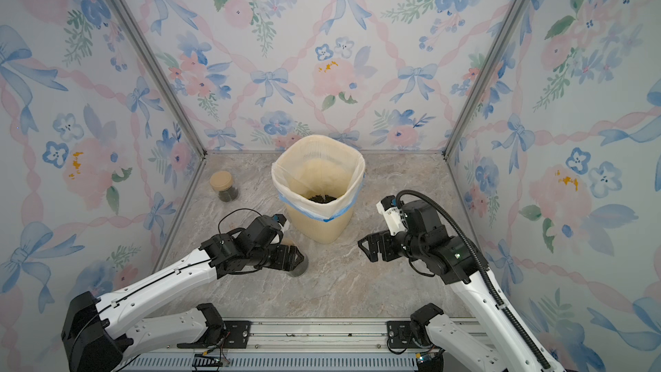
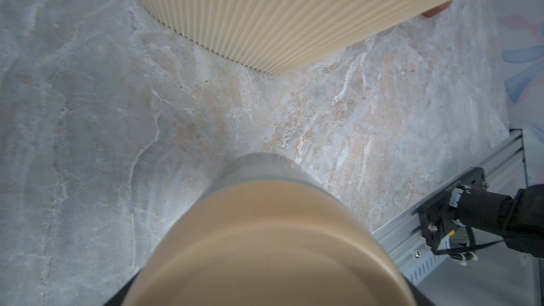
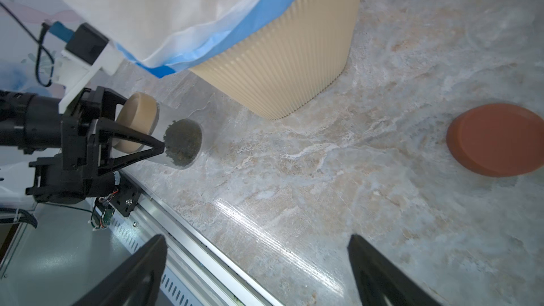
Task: Empty moldy tea leaves from jars
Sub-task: Pick up the jar from the center of the board.
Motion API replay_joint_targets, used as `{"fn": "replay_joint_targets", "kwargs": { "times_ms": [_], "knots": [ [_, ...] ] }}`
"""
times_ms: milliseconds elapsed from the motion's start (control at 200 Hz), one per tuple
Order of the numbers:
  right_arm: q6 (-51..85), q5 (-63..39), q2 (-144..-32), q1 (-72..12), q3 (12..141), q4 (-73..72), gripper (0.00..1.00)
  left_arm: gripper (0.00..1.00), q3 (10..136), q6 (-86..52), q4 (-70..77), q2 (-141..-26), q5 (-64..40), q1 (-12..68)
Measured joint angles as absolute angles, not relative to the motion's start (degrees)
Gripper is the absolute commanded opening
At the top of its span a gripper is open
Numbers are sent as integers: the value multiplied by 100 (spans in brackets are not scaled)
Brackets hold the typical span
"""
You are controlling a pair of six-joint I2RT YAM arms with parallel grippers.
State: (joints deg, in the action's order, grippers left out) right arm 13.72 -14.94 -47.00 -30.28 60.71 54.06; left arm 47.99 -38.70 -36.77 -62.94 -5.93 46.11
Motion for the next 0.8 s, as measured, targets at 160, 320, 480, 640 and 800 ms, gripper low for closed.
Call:
{"fn": "replay_joint_targets", "kwargs": {
  "times_ms": [160, 320, 480, 640, 800],
  "knots": [
    [1221, -1389, -4401, -3780, 6071, 5522, 100, 52, 5063, -3736, -3697, -6401, -1020, 4611],
    [1162, -1328, -4281, -4554, 6025, 5531, 99, 52, 5330, -3605, -3677, -6674, -1356, 4611],
    [1140, -1031, -4372, -5476, 5951, 5382, 99, 51, 5424, -3575, -3634, -6772, -1684, 4611],
    [958, -202, -4646, -6512, 5850, 4958, 97, 51, 5459, -3614, -3627, -6720, -1916, 4611],
    [672, 493, -4890, -6834, 5570, 4150, 98, 51, 5459, -3732, -3627, -6359, -2008, 4611]
  ]
}}
